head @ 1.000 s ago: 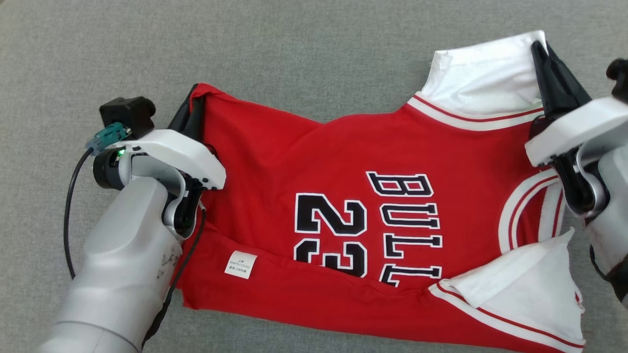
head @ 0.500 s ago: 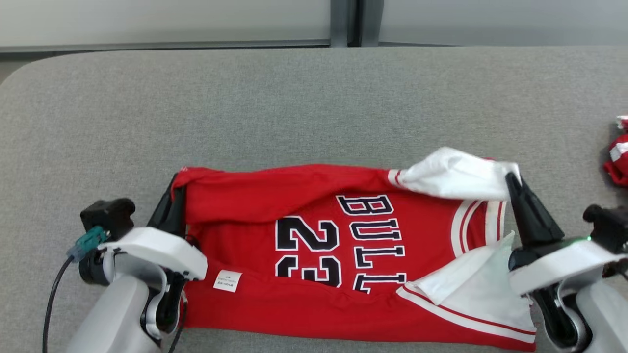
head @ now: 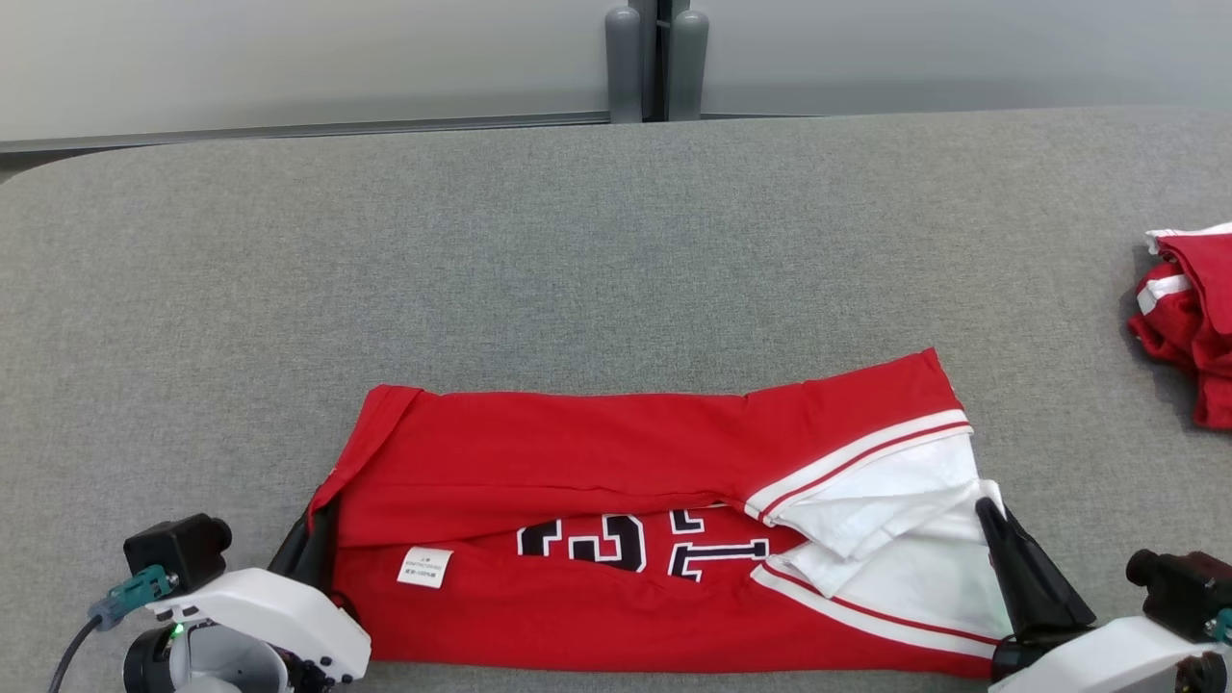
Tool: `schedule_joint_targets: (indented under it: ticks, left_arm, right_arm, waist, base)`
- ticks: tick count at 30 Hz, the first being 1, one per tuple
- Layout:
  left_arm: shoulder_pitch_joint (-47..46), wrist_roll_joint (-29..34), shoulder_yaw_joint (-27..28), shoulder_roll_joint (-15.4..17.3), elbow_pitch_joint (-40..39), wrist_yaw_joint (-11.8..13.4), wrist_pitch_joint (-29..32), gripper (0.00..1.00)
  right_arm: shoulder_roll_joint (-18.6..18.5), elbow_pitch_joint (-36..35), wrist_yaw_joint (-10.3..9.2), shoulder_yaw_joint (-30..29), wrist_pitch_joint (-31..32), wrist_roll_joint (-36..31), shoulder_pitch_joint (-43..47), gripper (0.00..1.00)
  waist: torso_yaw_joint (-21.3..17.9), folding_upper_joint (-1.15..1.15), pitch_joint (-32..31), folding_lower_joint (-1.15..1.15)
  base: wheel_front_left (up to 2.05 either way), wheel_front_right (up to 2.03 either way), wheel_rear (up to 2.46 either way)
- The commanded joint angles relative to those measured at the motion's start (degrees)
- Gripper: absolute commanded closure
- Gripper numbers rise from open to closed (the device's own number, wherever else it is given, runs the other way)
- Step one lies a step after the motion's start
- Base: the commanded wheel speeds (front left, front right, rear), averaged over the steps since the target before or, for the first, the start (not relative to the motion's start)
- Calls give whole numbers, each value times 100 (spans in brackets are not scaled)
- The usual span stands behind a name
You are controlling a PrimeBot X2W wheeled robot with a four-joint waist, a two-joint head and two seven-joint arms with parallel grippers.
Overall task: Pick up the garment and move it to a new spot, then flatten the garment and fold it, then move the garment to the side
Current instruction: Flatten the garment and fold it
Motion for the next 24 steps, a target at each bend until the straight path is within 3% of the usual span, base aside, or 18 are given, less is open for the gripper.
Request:
schedule_joint_targets:
  ticks: [1, 2, 8, 9, 11, 17, 24]
  left_arm:
    - [46, 49, 24, 60, -13, 83, -23, 32]
    - [87, 115, -20, 88, -5, 113, -18, 0]
    - [204, 713, 63, 179, -223, 530, -785, 0]
    - [316, 1295, 240, 193, -853, 919, -1099, 0]
    - [441, 1677, 375, 131, -1361, 1073, -1142, 0]
    - [691, 2086, 391, 70, -1649, 1076, -1150, 0]
    - [850, 2139, 284, 84, -1579, 997, -1115, 0]
  right_arm:
    - [39, -3, -3, -81, 90, -58, 93, 53]
    - [123, -32, -2, -90, 146, -93, 165, 0]
    - [424, -518, -2, -542, 44, -763, 376, 0]
    - [545, -1165, -2, -930, -20, -1384, 282, 0]
    - [584, -1455, -2, -1143, 10, -1818, 189, 0]
    - [642, -1441, -2, -1258, 125, -2114, 358, 0]
    - [709, -1353, -2, -1276, 153, -2114, 542, 0]
  waist:
    - [-3, 0, 3, 0]
    - [-2, 0, 3, 0]
    - [-51, 0, -49, 0]
    - [-129, 0, -190, 0]
    - [-168, 0, -309, 0]
    - [-204, 0, -550, 0]
    - [-237, 0, -712, 0]
  base:
    - [0, 0, 0]
    - [0, 0, 0]
    - [0, 0, 0]
    - [0, 0, 0]
    - [0, 0, 0]
    - [0, 0, 0]
    - [0, 0, 0]
